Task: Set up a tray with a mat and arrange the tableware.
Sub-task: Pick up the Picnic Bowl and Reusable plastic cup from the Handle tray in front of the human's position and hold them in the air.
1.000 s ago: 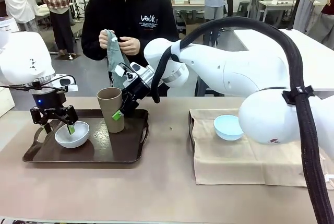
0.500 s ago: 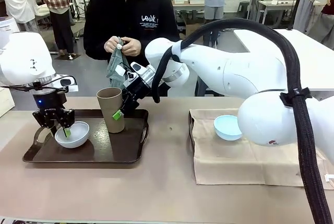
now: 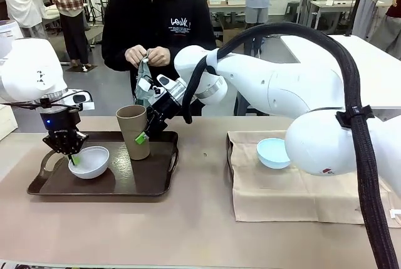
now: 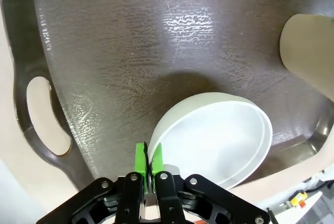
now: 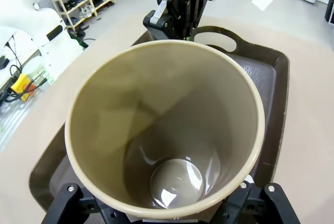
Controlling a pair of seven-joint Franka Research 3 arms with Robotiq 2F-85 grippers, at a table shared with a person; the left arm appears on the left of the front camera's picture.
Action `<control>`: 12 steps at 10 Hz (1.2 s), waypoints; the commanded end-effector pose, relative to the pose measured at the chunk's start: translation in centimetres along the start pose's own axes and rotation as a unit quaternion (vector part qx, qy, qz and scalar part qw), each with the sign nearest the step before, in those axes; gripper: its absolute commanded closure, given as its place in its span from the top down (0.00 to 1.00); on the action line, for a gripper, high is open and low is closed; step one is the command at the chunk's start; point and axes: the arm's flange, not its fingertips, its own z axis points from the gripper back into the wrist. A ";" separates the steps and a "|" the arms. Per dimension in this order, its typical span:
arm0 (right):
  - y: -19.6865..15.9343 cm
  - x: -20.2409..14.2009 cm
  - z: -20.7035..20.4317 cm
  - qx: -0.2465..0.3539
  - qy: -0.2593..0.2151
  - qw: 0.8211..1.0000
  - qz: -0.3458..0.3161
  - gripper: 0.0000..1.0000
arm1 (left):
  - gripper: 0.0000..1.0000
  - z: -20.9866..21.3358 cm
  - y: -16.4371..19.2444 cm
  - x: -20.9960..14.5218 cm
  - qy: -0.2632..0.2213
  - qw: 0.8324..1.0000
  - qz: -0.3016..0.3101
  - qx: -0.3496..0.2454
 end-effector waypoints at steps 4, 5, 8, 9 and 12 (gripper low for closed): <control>1.1 2.8 1.7 -0.009 0.007 1.000 0.023 0.00 | 0.00 2.9 0.5 -0.8 0.038 0.998 0.031 -0.045; 4.4 6.2 3.2 -0.020 0.017 0.998 0.052 0.00 | 0.00 5.9 0.6 -2.2 0.021 0.997 0.041 -0.059; 11.7 13.2 7.5 -0.056 0.052 0.994 0.084 0.00 | 0.00 14.2 -0.2 -5.6 -0.042 0.995 0.084 -0.040; 13.8 14.9 8.6 -0.066 0.068 0.992 0.084 0.00 | 0.00 16.8 -0.9 -7.0 -0.060 0.993 0.097 -0.023; 16.2 15.0 10.0 -0.070 0.070 0.993 0.069 0.00 | 0.00 18.4 -0.8 -7.6 -0.070 0.993 0.088 -0.036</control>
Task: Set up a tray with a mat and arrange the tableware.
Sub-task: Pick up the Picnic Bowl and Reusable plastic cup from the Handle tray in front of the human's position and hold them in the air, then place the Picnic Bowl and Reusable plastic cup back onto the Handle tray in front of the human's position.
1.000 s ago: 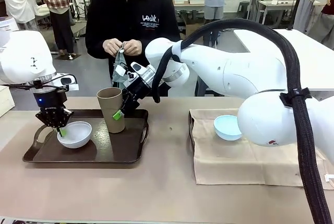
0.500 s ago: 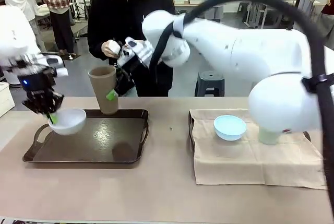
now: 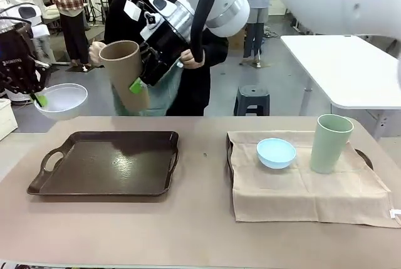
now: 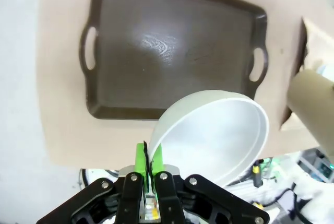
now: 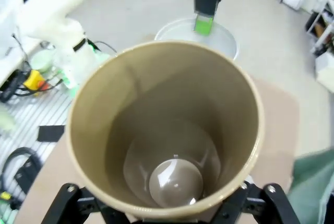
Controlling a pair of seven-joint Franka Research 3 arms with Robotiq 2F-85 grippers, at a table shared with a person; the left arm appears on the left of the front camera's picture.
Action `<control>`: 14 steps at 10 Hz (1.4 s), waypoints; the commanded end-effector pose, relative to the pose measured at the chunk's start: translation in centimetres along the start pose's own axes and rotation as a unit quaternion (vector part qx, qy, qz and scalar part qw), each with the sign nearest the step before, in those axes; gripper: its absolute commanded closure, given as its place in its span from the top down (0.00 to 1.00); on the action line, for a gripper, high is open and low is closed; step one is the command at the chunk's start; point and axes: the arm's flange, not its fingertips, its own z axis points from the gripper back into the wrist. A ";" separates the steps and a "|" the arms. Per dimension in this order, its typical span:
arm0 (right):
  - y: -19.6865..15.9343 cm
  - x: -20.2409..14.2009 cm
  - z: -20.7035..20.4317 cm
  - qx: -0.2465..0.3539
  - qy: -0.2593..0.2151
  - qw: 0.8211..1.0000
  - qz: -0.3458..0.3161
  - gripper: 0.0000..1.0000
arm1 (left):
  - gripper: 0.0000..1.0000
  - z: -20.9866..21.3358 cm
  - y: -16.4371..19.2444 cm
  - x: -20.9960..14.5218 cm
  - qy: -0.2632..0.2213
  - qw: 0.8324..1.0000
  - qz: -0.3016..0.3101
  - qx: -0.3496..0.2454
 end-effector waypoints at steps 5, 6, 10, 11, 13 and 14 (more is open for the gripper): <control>-1.7 0.8 -0.3 -0.001 -0.011 1.000 0.012 0.00 | 0.00 -2.5 0.5 1.4 0.020 1.000 -0.011 -0.008; -1.7 0.8 -0.3 -0.001 -0.011 1.000 0.012 0.00 | 0.00 -2.5 0.5 1.4 0.020 1.000 -0.011 -0.008; -1.7 0.8 -0.3 -0.001 -0.011 1.000 0.012 0.00 | 0.00 -2.5 0.5 1.4 0.020 1.000 -0.011 -0.008; -1.7 0.8 -0.3 -0.001 -0.011 1.000 0.012 0.00 | 0.00 -2.5 0.5 1.4 0.020 1.000 -0.011 -0.008; -1.7 0.8 -0.3 -0.001 -0.011 1.000 0.012 0.00 | 0.00 -2.5 0.5 1.4 0.020 1.000 -0.011 -0.008; -1.7 0.8 -0.3 -0.001 -0.011 1.000 0.012 0.00 | 0.00 -2.5 0.5 1.4 0.020 1.000 -0.011 -0.008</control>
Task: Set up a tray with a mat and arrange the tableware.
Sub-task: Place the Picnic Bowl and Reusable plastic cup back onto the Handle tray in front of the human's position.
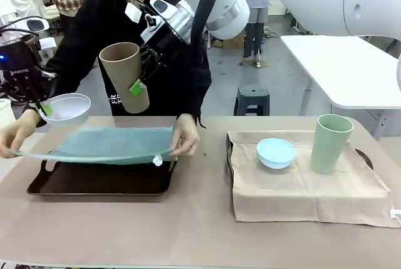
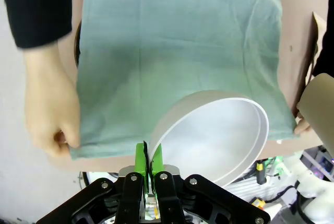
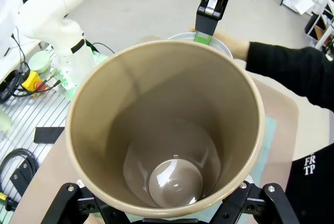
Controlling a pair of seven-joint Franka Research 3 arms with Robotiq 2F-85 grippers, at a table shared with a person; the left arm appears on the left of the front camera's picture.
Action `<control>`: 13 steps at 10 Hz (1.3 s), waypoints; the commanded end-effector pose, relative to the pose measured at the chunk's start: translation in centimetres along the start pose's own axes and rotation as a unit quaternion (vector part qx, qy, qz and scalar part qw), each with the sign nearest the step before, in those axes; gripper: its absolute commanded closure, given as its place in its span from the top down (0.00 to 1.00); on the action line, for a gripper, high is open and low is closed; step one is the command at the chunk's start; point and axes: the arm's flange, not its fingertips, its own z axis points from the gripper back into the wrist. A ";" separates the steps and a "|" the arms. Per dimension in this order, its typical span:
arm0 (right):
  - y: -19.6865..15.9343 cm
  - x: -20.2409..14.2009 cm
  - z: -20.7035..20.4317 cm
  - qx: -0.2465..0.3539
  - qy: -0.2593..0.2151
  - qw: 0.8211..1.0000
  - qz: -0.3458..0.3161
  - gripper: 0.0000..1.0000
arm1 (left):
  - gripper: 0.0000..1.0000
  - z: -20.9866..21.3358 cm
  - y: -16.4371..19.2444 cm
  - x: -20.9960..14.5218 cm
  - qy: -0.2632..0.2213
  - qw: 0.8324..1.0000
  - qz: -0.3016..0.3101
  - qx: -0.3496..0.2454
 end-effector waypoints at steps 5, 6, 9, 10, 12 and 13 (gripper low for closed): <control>-0.5 0.4 0.1 0.002 0.001 1.000 0.002 0.00 | 0.00 0.2 0.2 0.0 -0.005 1.000 -0.007 -0.008; -0.5 0.4 0.1 0.002 0.001 1.000 0.002 0.00 | 0.00 0.2 0.2 0.0 -0.005 1.000 -0.007 -0.008; -0.5 0.4 0.1 0.002 0.001 1.000 0.002 0.00 | 0.00 0.2 0.2 0.0 -0.005 1.000 -0.007 -0.008; -0.5 0.4 0.1 0.002 0.001 1.000 0.002 0.00 | 0.00 0.2 0.2 0.0 -0.005 1.000 -0.007 -0.008; -0.5 0.4 0.1 0.002 0.001 1.000 0.002 0.00 | 0.00 0.2 0.2 0.0 -0.005 1.000 -0.007 -0.008; -0.5 0.4 0.1 0.002 0.001 1.000 0.002 0.00 | 0.00 0.2 0.2 0.0 -0.005 1.000 -0.007 -0.008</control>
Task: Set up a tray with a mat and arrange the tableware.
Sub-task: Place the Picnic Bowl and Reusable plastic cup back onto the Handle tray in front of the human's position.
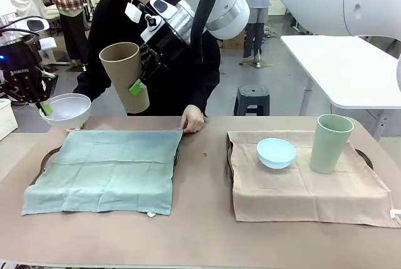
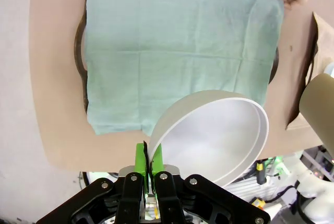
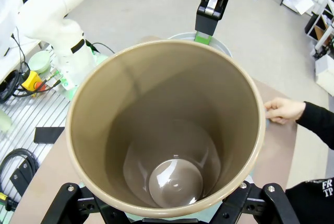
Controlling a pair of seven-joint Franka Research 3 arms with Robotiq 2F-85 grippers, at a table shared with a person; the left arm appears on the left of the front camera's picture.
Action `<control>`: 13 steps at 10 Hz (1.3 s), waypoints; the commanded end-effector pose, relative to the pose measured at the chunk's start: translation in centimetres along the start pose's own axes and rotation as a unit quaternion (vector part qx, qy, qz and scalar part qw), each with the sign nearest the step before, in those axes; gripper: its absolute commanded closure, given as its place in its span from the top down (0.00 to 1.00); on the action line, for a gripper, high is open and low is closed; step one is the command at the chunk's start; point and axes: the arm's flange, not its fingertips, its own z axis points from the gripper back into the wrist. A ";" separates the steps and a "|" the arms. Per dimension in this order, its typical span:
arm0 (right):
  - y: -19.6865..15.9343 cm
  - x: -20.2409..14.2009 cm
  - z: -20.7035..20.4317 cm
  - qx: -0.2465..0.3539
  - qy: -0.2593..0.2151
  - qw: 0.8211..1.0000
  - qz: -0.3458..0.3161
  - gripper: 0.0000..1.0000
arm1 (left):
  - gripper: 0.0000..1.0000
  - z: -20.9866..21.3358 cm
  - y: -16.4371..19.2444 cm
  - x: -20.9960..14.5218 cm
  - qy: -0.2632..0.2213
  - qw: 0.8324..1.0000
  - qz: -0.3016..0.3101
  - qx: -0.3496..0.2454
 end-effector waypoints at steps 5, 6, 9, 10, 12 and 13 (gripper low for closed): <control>-0.5 0.4 0.1 0.002 0.001 1.000 0.002 0.00 | 0.00 0.2 0.2 0.0 -0.005 1.000 -0.007 -0.008; -0.5 0.4 0.1 0.002 0.001 1.000 0.002 0.00 | 0.00 0.2 0.2 0.0 -0.005 1.000 -0.007 -0.008; -0.5 0.4 0.1 0.002 0.001 1.000 0.002 0.00 | 0.00 0.2 0.2 0.0 -0.005 1.000 -0.007 -0.008; -0.5 0.4 0.1 0.002 0.001 1.000 0.002 0.00 | 0.00 0.2 0.2 0.0 -0.005 1.000 -0.007 -0.008; -0.5 0.4 0.1 0.002 0.001 1.000 0.002 0.00 | 0.00 0.2 0.2 0.0 -0.005 1.000 -0.007 -0.008; -0.5 0.4 0.1 0.002 0.001 1.000 0.002 0.00 | 0.00 0.2 0.2 0.0 -0.005 1.000 -0.007 -0.008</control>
